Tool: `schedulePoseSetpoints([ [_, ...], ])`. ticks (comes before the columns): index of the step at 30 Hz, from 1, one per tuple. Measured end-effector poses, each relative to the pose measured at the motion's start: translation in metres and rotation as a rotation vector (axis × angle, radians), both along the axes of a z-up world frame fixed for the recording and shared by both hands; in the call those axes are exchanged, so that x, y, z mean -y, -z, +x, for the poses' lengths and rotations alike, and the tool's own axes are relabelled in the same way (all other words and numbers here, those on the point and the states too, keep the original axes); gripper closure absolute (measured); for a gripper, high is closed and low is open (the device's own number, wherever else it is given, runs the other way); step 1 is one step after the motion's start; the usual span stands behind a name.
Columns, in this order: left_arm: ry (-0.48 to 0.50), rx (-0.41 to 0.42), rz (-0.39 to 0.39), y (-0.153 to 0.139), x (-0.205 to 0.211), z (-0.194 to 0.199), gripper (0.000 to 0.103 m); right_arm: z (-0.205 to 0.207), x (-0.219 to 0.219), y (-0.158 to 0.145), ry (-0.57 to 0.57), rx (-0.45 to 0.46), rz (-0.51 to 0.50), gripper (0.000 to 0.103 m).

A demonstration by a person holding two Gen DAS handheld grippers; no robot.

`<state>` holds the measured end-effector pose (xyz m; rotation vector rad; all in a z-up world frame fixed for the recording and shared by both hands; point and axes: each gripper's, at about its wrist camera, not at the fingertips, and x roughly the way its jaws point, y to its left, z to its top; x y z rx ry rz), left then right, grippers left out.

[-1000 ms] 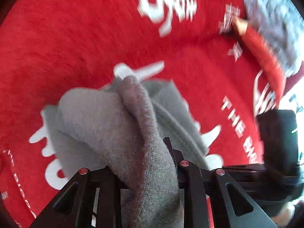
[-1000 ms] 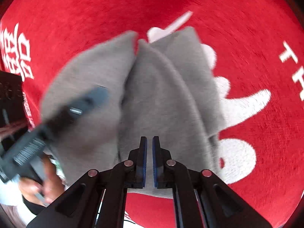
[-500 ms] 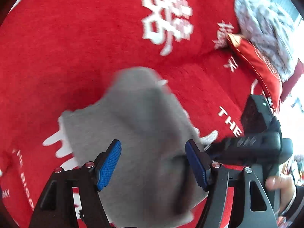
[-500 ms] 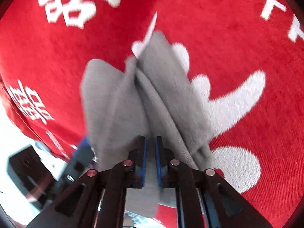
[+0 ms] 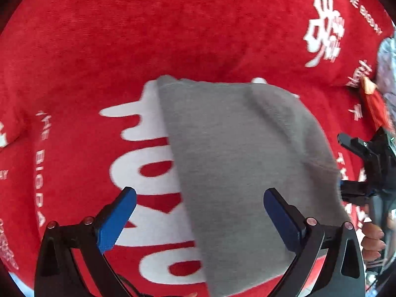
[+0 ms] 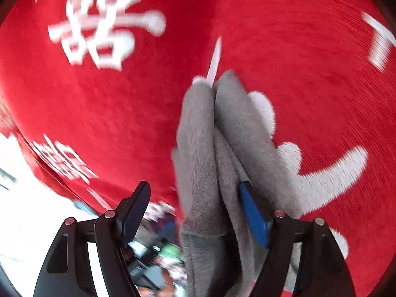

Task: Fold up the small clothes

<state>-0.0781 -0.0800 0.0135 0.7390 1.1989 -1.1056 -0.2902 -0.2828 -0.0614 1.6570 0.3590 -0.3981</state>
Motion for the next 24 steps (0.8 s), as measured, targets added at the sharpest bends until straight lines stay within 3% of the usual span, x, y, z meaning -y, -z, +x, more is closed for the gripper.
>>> schedulePoseSetpoints([
  [2, -0.028, 0.027, 0.008, 0.001, -0.002, 0.005, 0.0, 0.022, 0.003, -0.012, -0.11, -0.125, -0.084, 0.038],
  [3, -0.041, 0.025, 0.02, 0.004, -0.002, 0.007, 0.0, 0.031, 0.003, -0.018, -0.159, -0.193, -0.126, 0.067],
  [4, -0.056, 0.023, 0.036, 0.009, -0.002, 0.011, 0.0, 0.041, 0.002, -0.025, -0.21, -0.265, -0.172, 0.087],
  [5, -0.068, 0.016, 0.057, 0.015, -0.001, 0.013, 0.0, 0.047, 0.0, -0.035, -0.239, -0.306, -0.23, 0.087],
  [7, -0.072, -0.016, 0.081, 0.018, -0.001, 0.017, 0.0, 0.048, -0.008, -0.057, -0.254, -0.287, -0.314, 0.088],
  [9, -0.06, 0.03, 0.054, 0.012, -0.004, 0.015, 0.0, 0.039, -0.014, -0.071, -0.234, -0.271, -0.359, 0.088],
  [11, -0.03, 0.065, 0.035, 0.01, -0.007, 0.007, 0.0, 0.027, -0.019, -0.066, -0.216, -0.271, -0.335, 0.088],
  [15, 0.023, 0.081, 0.058, 0.029, -0.011, -0.007, 0.0, 0.008, -0.017, -0.013, -0.184, -0.385, -0.217, 0.088],
  [18, 0.013, 0.065, 0.047, 0.03, -0.016, -0.006, 0.0, -0.004, -0.015, -0.007, -0.113, -0.355, -0.173, 0.086],
  [20, 0.015, 0.058, 0.05, 0.03, -0.019, -0.002, 0.0, -0.005, -0.018, -0.015, -0.121, -0.413, -0.198, 0.081],
  [22, 0.021, 0.066, 0.053, 0.027, -0.02, 0.001, 0.0, -0.002, -0.021, -0.026, -0.148, -0.519, -0.23, 0.054],
  [24, 0.025, 0.075, 0.05, 0.017, -0.024, 0.003, 0.0, -0.002, -0.028, -0.04, -0.167, -0.546, -0.268, 0.052],
])
